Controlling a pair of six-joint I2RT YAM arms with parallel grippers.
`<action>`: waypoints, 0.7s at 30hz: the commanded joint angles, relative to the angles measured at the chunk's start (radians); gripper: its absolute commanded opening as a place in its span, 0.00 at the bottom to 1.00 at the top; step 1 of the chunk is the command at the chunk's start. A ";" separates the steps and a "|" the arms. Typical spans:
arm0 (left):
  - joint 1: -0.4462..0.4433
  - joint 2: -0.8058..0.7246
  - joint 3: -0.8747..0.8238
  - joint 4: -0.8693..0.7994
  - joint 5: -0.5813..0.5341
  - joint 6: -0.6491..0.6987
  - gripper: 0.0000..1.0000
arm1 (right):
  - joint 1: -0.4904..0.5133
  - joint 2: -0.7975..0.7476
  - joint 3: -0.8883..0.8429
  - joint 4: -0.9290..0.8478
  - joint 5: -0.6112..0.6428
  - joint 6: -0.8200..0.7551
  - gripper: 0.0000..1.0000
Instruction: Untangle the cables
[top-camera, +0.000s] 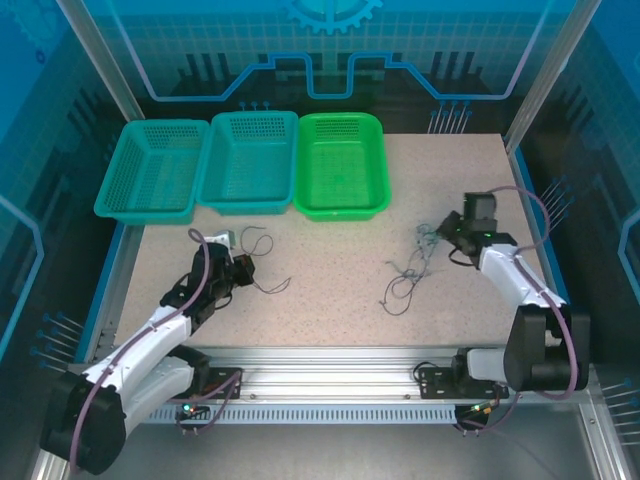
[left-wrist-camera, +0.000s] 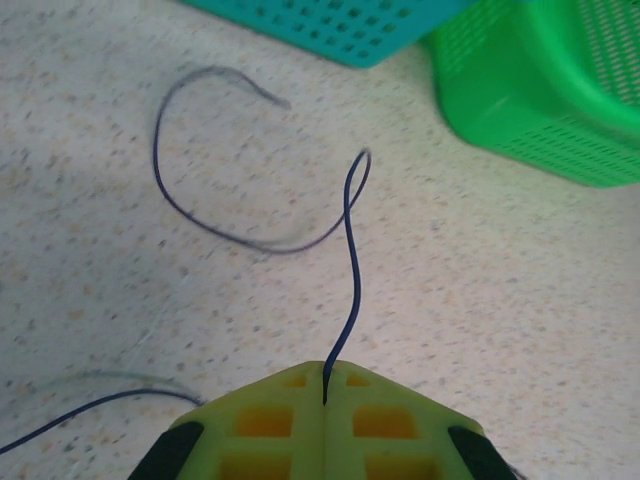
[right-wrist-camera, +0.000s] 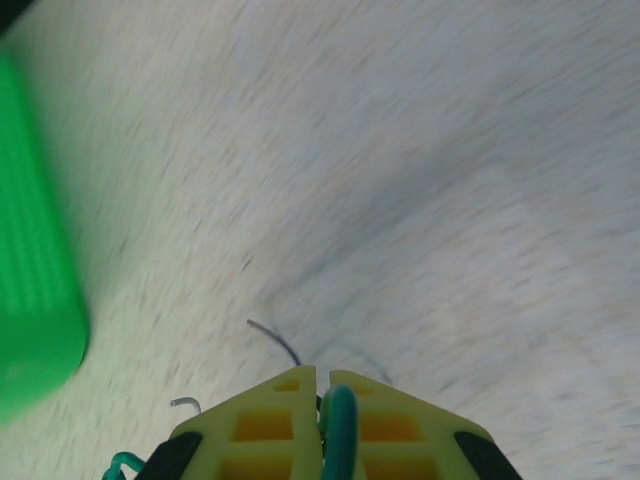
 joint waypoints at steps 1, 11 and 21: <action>0.006 -0.030 0.160 -0.037 0.028 0.070 0.00 | 0.045 0.001 -0.023 0.015 -0.015 0.032 0.00; 0.178 0.118 0.780 -0.197 -0.010 0.276 0.00 | 0.054 -0.082 -0.028 -0.062 -0.051 0.001 0.00; 0.305 0.393 1.442 -0.319 0.011 0.340 0.00 | 0.063 -0.045 0.060 -0.165 -0.110 0.020 0.00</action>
